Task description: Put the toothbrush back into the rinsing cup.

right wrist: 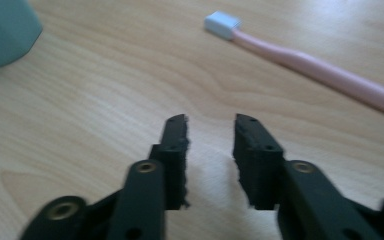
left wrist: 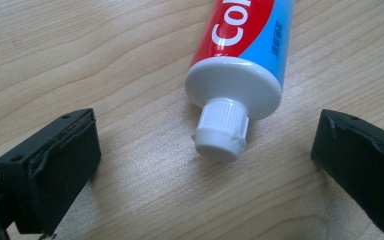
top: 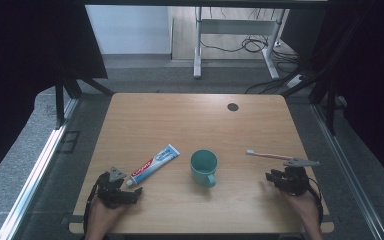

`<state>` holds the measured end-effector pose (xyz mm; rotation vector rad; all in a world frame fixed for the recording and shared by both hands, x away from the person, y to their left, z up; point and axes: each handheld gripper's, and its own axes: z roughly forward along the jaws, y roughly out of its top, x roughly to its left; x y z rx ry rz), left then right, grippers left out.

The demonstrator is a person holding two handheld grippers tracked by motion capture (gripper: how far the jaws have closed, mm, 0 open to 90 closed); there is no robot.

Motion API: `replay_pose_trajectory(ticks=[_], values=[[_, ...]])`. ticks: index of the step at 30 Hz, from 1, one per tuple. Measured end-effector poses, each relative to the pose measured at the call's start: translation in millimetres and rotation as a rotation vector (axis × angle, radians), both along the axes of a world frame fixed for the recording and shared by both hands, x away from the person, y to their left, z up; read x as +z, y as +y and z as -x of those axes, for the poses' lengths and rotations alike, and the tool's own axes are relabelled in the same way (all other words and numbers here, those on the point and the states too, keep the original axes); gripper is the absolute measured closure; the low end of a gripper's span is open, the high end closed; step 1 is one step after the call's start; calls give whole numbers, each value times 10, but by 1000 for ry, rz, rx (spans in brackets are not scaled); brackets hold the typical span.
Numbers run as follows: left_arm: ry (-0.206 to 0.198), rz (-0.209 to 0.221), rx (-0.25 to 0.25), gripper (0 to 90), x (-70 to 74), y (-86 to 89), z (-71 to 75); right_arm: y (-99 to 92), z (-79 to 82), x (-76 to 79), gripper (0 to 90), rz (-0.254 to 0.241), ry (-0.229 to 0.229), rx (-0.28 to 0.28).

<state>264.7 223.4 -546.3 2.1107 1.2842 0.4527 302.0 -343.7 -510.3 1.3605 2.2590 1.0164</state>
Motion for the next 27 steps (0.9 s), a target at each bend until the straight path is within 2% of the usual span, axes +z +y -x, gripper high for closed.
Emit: replay_pose_trajectory(ticks=[4, 8, 13, 18, 27], values=[[0, 0, 1, 0, 0, -1, -1, -59, -85, 36, 822, 0, 3, -18], [0, -1, 2, 0, 0, -2, -2, -116, -204, 56, 882, -14, 14, -39], [0, 0, 2, 0, 0, -2, -2, -197, -361, 75, 888, -26, 43, -82], [1, -2, 1, 0, 1, -1, -3, -281, -503, 103, 889, -18, 60, -118], [1, 2, 4, 0, 1, -4, -3, -425, -739, 139, 889, 29, 57, -183]])
